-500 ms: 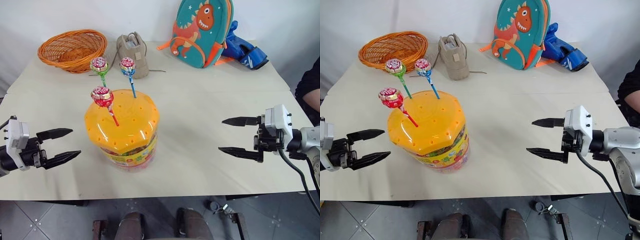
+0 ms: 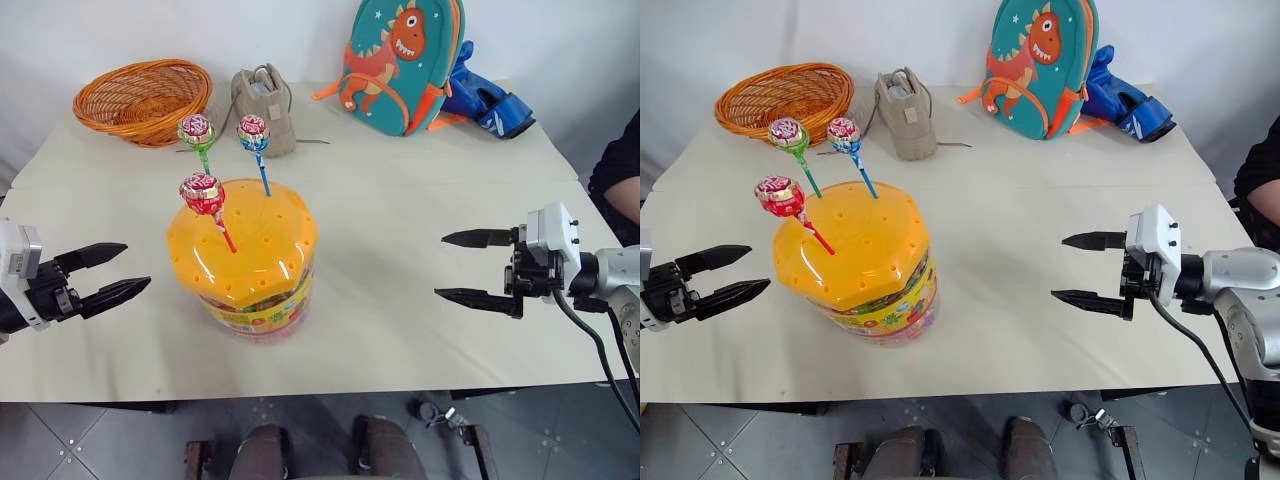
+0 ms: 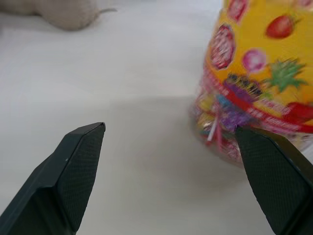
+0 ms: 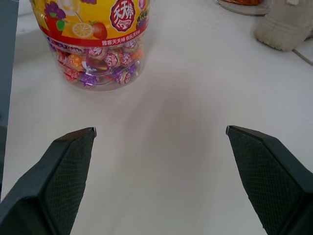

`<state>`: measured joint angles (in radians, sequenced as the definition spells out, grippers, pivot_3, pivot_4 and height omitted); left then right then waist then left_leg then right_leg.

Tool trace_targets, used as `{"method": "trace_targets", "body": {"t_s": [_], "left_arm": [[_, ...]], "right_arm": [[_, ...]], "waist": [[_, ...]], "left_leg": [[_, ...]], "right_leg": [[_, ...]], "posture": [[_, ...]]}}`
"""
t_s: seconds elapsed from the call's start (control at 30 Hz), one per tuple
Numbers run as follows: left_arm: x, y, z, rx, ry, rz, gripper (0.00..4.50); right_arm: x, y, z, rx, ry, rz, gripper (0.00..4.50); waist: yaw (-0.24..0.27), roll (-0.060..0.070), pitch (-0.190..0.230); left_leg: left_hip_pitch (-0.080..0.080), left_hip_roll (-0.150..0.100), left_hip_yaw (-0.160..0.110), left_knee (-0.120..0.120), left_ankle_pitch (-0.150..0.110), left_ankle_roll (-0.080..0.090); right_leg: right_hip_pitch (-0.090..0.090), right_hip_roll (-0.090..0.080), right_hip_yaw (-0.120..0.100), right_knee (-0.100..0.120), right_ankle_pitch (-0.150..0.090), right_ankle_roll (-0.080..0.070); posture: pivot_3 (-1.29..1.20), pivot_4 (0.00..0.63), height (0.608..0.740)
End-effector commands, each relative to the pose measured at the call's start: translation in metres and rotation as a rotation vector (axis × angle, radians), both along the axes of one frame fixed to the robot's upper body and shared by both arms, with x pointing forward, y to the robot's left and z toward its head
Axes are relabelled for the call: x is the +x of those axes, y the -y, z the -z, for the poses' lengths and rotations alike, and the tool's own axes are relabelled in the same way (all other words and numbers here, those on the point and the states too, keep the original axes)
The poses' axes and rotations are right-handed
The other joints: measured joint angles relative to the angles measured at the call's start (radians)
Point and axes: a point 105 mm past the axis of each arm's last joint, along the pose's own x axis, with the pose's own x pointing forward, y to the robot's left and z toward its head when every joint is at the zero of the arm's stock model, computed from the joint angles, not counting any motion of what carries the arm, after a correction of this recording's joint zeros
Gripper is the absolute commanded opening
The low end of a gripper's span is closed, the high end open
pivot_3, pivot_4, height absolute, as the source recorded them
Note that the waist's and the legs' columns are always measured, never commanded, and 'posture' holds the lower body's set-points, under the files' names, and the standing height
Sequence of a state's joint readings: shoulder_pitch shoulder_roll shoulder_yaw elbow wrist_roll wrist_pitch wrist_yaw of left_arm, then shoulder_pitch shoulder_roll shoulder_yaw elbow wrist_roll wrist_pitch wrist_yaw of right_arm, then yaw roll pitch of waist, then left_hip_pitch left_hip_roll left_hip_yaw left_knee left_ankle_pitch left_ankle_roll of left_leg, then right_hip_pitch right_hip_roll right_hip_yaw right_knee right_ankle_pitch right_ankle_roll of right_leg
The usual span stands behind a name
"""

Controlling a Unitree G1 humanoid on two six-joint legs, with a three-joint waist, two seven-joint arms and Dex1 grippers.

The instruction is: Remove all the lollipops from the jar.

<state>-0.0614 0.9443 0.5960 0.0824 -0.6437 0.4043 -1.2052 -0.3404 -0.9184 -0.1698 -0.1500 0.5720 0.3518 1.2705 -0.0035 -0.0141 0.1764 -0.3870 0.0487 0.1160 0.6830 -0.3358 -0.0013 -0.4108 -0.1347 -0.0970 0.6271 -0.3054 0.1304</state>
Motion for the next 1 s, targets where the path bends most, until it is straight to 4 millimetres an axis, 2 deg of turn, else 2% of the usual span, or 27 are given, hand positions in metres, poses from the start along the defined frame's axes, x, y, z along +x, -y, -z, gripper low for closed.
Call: {"method": "trace_targets", "body": {"t_s": [0.03,0.17,0.23,0.3,0.4,0.47,0.57,0.7,0.83,1.0], "left_arm": [[-0.018,0.010,-0.035,0.058,0.114,0.078,4.49],[-0.026,0.035,-0.062,0.109,0.195,0.179,4.49],[-0.028,0.060,-0.080,0.136,0.256,0.278,4.49],[-0.030,0.076,-0.089,0.147,0.283,0.336,4.49],[-0.031,0.088,-0.095,0.141,0.297,0.370,4.49],[-0.031,0.111,-0.104,0.128,0.321,0.453,4.49],[-0.029,0.131,-0.108,0.119,0.320,0.533,4.49],[-0.026,0.147,-0.111,0.077,0.324,0.603,4.49],[-0.026,0.158,-0.104,0.070,0.272,0.667,4.49],[-0.020,0.161,-0.098,0.054,0.237,0.672,4.49]], "right_arm": [[0.000,-0.001,-0.009,0.003,0.026,-0.032,4.49],[0.002,0.000,-0.014,-0.003,0.026,-0.049,4.49],[0.004,0.000,-0.016,-0.010,0.030,-0.060,4.49],[0.006,-0.001,-0.017,-0.012,0.033,-0.072,4.49],[0.006,-0.004,-0.021,0.002,0.039,-0.088,4.49],[-0.003,-0.017,-0.043,0.062,0.079,-0.146,4.49],[-0.023,-0.034,-0.071,0.132,0.117,-0.230,4.49],[-0.043,-0.053,-0.087,0.180,0.129,-0.298,4.49],[-0.058,-0.068,-0.093,0.211,0.145,-0.337,4.49],[-0.061,-0.072,-0.092,0.232,0.156,-0.313,4.49]], "waist": [[0.000,0.000,0.000],[0.003,0.000,0.000],[0.007,0.000,0.000],[0.006,0.000,0.000],[0.002,0.001,0.000],[0.000,0.002,0.000],[0.001,0.002,0.001],[0.003,0.002,0.001],[0.004,0.002,0.001],[0.006,0.001,0.000]], "left_leg": [[0.000,0.000,0.000,0.000,0.000,0.000],[0.000,0.000,0.000,0.000,0.000,0.000],[0.000,0.000,0.000,0.000,0.000,0.000],[0.000,0.000,-0.001,0.002,0.000,0.000],[0.000,0.000,0.000,0.001,0.000,0.000],[0.000,0.000,0.000,0.001,0.000,0.000],[0.000,0.000,0.000,0.001,0.000,0.000],[0.000,0.000,0.000,0.001,0.000,0.000],[0.000,0.000,0.000,0.001,0.000,0.000],[0.000,0.000,0.000,0.001,0.000,0.000]], "right_leg": [[0.000,0.000,0.000,0.000,0.000,0.000],[0.000,0.000,0.000,0.000,0.000,0.000],[0.000,0.000,0.000,0.000,0.000,0.000],[0.001,0.000,0.000,0.000,0.000,0.000],[0.001,0.000,0.002,0.000,0.000,0.000],[0.000,0.001,0.002,0.000,0.000,0.000],[-0.001,0.002,0.003,0.001,0.000,0.000],[0.000,0.002,0.003,0.001,0.000,0.000],[0.000,0.002,0.003,0.001,0.000,0.000],[0.000,0.002,0.003,0.001,0.000,0.000]], "posture": [[0.00,0.150,0.740],[0.00,0.150,0.740],[0.00,0.150,0.740],[0.00,0.150,0.740],[0.00,0.150,0.740],[0.00,0.150,0.740],[0.00,0.150,0.740],[0.00,0.150,0.740],[0.00,0.150,0.740],[0.00,0.150,0.740]]}}
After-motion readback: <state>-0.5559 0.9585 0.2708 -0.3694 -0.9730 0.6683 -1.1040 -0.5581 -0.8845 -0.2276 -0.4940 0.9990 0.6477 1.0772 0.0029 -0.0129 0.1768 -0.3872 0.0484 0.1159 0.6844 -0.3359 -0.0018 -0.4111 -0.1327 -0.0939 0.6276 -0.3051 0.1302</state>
